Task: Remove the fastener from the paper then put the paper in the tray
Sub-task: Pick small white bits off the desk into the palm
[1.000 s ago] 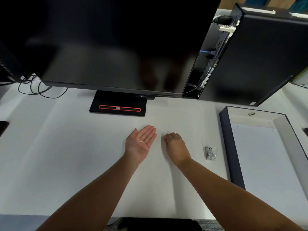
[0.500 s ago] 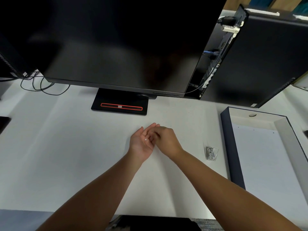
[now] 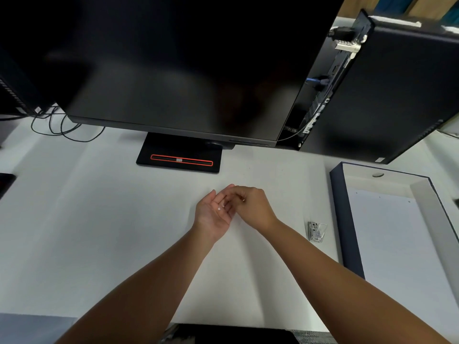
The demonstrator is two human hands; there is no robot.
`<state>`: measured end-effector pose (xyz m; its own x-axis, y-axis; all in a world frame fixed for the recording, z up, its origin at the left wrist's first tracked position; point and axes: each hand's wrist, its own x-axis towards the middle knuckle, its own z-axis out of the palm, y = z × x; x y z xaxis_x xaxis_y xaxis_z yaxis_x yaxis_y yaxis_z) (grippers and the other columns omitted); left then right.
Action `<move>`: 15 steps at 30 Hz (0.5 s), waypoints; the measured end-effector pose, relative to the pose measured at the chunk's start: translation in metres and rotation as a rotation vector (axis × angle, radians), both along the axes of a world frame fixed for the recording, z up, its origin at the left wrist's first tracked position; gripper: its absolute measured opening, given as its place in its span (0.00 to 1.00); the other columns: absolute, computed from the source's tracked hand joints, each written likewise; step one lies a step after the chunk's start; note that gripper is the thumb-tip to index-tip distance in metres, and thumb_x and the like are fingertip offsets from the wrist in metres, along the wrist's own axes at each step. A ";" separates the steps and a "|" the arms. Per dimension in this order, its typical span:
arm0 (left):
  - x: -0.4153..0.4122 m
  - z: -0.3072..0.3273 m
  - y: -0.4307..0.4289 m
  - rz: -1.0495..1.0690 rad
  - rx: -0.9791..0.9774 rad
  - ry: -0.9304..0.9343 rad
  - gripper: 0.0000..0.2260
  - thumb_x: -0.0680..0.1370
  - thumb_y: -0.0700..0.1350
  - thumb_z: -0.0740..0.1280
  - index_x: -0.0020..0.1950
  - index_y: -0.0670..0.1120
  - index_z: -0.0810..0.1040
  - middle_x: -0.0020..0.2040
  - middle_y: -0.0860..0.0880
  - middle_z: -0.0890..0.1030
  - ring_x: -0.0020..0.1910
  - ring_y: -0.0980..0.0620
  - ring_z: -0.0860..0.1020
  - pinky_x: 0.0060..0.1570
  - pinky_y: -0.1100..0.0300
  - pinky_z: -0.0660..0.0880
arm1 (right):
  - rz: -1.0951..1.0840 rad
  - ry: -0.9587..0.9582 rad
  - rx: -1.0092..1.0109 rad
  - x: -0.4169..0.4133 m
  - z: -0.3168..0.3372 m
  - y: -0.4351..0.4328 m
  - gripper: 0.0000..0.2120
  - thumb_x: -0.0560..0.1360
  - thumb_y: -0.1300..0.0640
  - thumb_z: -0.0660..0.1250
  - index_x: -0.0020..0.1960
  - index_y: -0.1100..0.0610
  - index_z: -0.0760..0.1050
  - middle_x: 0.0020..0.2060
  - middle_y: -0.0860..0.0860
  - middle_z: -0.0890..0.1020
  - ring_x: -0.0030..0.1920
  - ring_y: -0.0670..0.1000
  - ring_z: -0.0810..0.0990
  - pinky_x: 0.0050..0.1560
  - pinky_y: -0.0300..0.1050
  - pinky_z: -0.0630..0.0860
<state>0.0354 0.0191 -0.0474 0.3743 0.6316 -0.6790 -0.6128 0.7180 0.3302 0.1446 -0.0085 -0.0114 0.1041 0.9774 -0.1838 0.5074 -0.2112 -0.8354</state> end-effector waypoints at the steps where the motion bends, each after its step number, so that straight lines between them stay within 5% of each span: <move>1: 0.001 0.000 0.000 0.006 -0.002 -0.005 0.20 0.83 0.47 0.51 0.59 0.37 0.77 0.53 0.41 0.83 0.55 0.47 0.79 0.51 0.58 0.75 | -0.017 0.038 0.004 0.002 0.001 0.000 0.13 0.74 0.68 0.60 0.47 0.56 0.82 0.36 0.47 0.83 0.38 0.39 0.81 0.45 0.31 0.76; 8: 0.000 0.003 0.001 0.008 0.004 -0.007 0.20 0.83 0.47 0.52 0.57 0.37 0.78 0.56 0.39 0.81 0.57 0.45 0.79 0.58 0.54 0.73 | -0.027 0.103 0.003 0.016 -0.002 0.004 0.08 0.74 0.62 0.66 0.46 0.56 0.84 0.42 0.47 0.84 0.40 0.36 0.79 0.44 0.25 0.71; 11: -0.003 0.002 0.005 0.035 -0.002 -0.020 0.20 0.83 0.47 0.52 0.59 0.35 0.77 0.56 0.38 0.81 0.57 0.43 0.79 0.57 0.52 0.74 | -0.089 0.019 0.068 0.030 -0.009 0.013 0.09 0.76 0.62 0.63 0.51 0.57 0.81 0.48 0.49 0.83 0.45 0.44 0.78 0.46 0.27 0.71; 15: -0.009 0.002 0.008 0.064 -0.008 -0.020 0.20 0.83 0.47 0.51 0.58 0.35 0.77 0.55 0.38 0.82 0.57 0.43 0.79 0.57 0.51 0.75 | -0.143 -0.238 0.017 0.062 -0.025 0.031 0.16 0.77 0.67 0.58 0.63 0.62 0.74 0.62 0.57 0.77 0.61 0.55 0.76 0.63 0.39 0.69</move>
